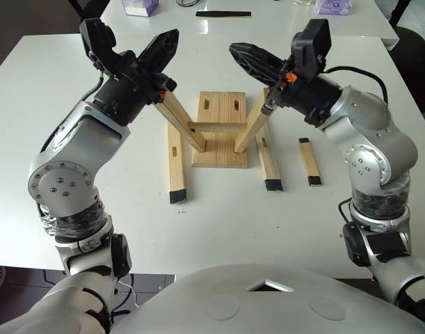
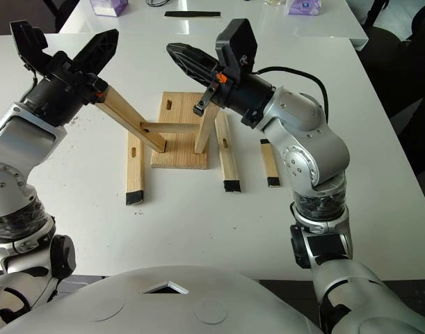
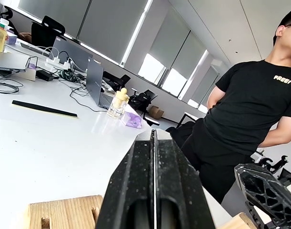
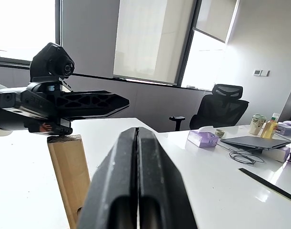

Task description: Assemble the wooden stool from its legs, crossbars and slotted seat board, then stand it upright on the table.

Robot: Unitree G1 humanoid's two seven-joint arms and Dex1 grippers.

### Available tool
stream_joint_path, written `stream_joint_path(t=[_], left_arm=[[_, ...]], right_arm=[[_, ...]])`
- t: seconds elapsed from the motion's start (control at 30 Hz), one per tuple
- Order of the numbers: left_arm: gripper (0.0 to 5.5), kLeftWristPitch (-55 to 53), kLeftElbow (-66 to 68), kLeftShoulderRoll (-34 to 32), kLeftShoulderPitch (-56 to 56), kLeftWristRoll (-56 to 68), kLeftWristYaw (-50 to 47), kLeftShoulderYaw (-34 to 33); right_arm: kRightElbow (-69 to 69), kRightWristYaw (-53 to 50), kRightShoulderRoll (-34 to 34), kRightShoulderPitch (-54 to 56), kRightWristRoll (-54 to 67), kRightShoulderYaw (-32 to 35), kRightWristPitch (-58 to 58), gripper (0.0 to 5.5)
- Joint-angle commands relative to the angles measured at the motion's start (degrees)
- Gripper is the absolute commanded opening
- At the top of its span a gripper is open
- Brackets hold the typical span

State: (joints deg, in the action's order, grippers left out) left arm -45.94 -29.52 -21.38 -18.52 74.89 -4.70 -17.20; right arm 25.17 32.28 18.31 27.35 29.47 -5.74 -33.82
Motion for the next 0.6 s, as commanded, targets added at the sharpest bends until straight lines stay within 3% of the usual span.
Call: stream_joint_path(t=[0.03, 0.13, 0.2, 0.27, 0.37, 0.47, 0.6], left_arm=[[0.0, 1.8, -0.4, 0.8, -0.2, 1.3, -2.4, 0.0], [0.0, 7.3, -2.6, 0.2, -2.2, 3.2, -1.5, -4.9], [0.0, 8.8, -1.6, -2.4, 2.7, 1.3, 3.7, -8.5], [0.0, 8.9, 2.6, -5.2, 9.9, -5.2, 7.2, -9.6], [0.0, 12.1, 9.6, -7.9, 20.4, -18.4, 13.3, -6.3], [0.0, 15.7, 10.9, -3.5, 25.3, -25.4, 14.9, -2.0], [0.0, 18.2, 6.3, 3.3, 26.0, -26.2, 13.7, 1.4]], right_arm=[[-3.4, -1.9, -1.7, 2.0, 4.7, 3.6, -4.5, 0.01], [-6.4, -7.3, -4.1, 8.4, 13.9, 13.0, -7.5, 0.01], [-11.1, -8.4, -2.7, 9.7, 14.3, 16.4, -7.6, 0.01], [-16.0, -7.1, 0.7, 7.9, 9.0, 14.8, -5.6, 0.01], [-22.4, -3.5, 6.1, 1.2, -1.8, 7.3, 0.2, 0.01], [-23.8, -3.4, 5.2, -5.0, -6.1, 3.8, 2.9, 0.01], [-19.4, -3.5, 1.4, -6.2, -3.5, 4.8, 2.3, 0.01]])
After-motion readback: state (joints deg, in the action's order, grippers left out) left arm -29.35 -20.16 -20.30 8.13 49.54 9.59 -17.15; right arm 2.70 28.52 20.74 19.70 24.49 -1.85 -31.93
